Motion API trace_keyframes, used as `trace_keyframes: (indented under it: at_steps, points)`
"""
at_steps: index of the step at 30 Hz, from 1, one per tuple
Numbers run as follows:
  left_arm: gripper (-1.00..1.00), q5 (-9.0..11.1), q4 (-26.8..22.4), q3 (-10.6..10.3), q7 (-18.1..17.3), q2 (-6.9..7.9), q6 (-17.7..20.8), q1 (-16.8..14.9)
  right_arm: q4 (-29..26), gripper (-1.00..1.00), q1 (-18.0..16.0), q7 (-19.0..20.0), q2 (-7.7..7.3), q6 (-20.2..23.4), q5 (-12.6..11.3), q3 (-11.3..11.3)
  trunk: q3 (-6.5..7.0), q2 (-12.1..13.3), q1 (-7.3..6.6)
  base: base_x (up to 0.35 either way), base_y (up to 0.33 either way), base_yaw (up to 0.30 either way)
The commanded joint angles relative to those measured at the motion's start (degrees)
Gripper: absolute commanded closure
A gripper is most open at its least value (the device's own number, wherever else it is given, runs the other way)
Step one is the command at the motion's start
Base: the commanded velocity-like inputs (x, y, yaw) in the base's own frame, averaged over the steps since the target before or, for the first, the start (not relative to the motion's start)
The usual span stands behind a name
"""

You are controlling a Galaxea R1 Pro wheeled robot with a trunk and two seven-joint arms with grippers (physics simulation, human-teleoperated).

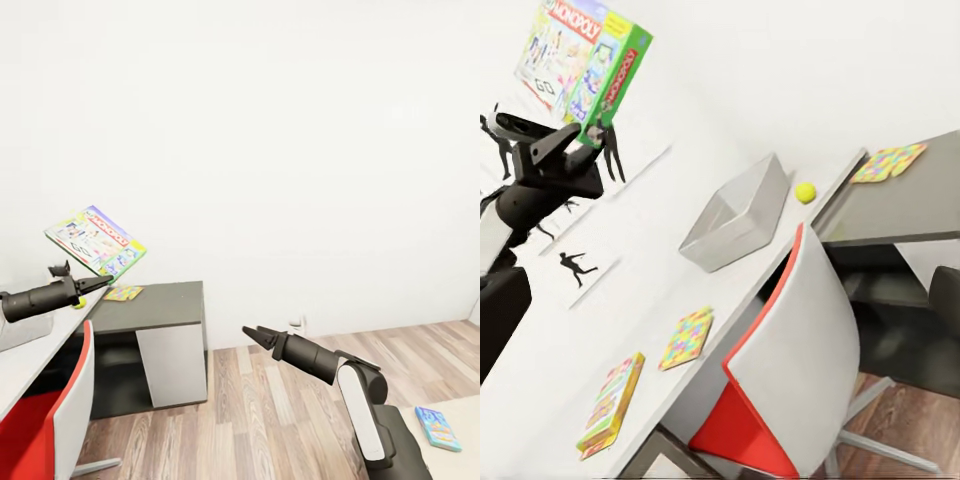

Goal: Put all the toys in the child's room - the three board games (two on the bed and one on the table), the two jigsaw puzzles on the table, and the tennis ball on the table - inside the toy box on the table in the child's room.

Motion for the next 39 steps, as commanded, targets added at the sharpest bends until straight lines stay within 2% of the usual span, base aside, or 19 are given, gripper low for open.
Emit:
trace_keyframes:
  at_steps: [1,2,3,5,11,13,15,16,20,24,28,33,36,39]
  points:
    - [1.0,0.2,0.0,0.0,-0.1,1.99,0.4,-0.6,0.0,-1.0,0.0,-0.1,-0.17,0.3,-0.1,-0.1,-0.03,0.0,0.02,0.0,0.0,0.291]
    - [1.0,0.2,0.1,0.1,-0.1,3.4,0.4,-0.8,0.0,-1.0,0.0,-0.1,-0.26,0.3,-0.1,-0.1,-0.03,0.0,0.02,0.0,0.0,0.291]
    - [1.0,0.2,0.1,0.1,-0.1,4.09,0.4,-0.9,0.0,-1.0,0.0,-0.1,-0.3,0.3,-0.1,-0.1,-0.03,0.0,0.02,0.0,0.0,0.291]
    - [1.0,0.3,0.2,0.3,-0.2,7.75,0.4,-1.1,0.0,-1.0,0.0,-0.2,-0.33,0.3,-0.1,-0.1,-0.03,0.0,0.02,0.0,0.0,0.291]
    - [1.0,0.0,1.4,0.5,0.0,10.68,0.3,-1.1,0.0,-1.0,0.0,-0.2,-0.42,0.3,-0.1,-0.1,-0.03,0.0,0.02,0.0,0.0,0.291]
    - [1.0,-0.1,4.5,0.5,0.0,12.09,0.1,-1.0,0.0,-1.0,0.0,-0.2,-0.42,0.3,-0.1,-0.1,-0.03,0.0,0.02,0.0,0.0,0.291]
    - [1.0,-0.1,10.8,0.6,0.0,13.52,-0.2,-1.0,0.0,-1.0,0.0,-0.2,-0.44,0.3,-0.1,-0.1,-0.03,0.0,0.02,0.0,0.0,0.291]
    - [1.0,-0.2,15.6,0.6,0.0,14.05,-1.4,-0.9,0.0,-1.0,0.0,-0.3,-0.48,0.3,-0.1,-0.2,-0.03,0.0,0.02,0.0,0.0,0.291]
    - [1.0,-0.3,29.0,0.5,0.0,14.55,-8.8,-0.9,0.0,-1.0,0.0,-0.2,-0.51,0.3,-0.1,-0.3,-0.03,0.0,0.02,0.0,0.0,0.291]
    - [1.0,-0.4,38.9,0.5,0.0,14.92,-15.6,-0.8,0.0,-1.0,0.0,-0.2,-0.52,0.3,-0.1,-0.4,-0.03,0.0,0.02,0.0,0.0,0.291]
    - [1.0,-0.5,41.9,0.4,0.0,15.09,-18.9,-0.8,0.0,-1.0,0.0,-0.3,-0.52,0.3,0.0,-0.3,-0.03,0.0,0.02,0.0,0.0,0.291]
    - [1.0,-0.5,42.4,0.2,0.0,15.36,-19.7,-0.7,0.0,-1.0,0.0,-0.1,-0.59,-1.6,-0.1,-0.2,-0.03,0.0,0.02,0.0,0.0,0.28]
    - [1.0,-0.5,42.5,0.2,0.0,15.4,-20.8,-0.7,-0.1,-1.0,0.0,-0.1,-0.39,-4.7,0.0,0.4,-0.03,0.0,0.02,0.0,0.0,0.09]
    - [1.0,-0.5,42.4,0.2,0.0,15.4,-21.0,-0.7,-0.1,-1.0,0.0,-0.5,-0.46,-5.0,0.1,0.4,-0.03,0.0,0.02,0.0,-0.007,0.009]
